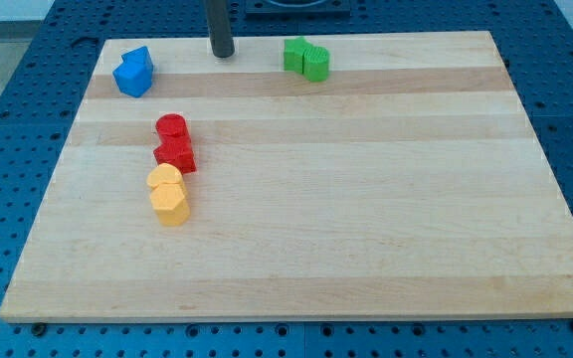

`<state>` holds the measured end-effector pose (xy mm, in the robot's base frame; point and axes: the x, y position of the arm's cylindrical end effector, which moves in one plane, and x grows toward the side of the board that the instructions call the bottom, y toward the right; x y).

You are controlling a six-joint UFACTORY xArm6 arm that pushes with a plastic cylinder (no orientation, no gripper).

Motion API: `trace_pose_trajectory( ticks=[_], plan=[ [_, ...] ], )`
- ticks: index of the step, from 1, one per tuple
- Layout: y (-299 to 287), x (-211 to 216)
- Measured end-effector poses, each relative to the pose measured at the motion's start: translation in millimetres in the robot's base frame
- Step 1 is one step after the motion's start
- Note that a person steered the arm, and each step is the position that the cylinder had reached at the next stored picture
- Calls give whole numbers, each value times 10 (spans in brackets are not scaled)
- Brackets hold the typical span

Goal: Separate the blue cube and the blue triangle

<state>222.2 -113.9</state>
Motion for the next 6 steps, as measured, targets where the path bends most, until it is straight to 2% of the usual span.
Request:
trace_pose_trajectory(
  ticks=[6],
  plan=[
    [-6, -125]
  ],
)
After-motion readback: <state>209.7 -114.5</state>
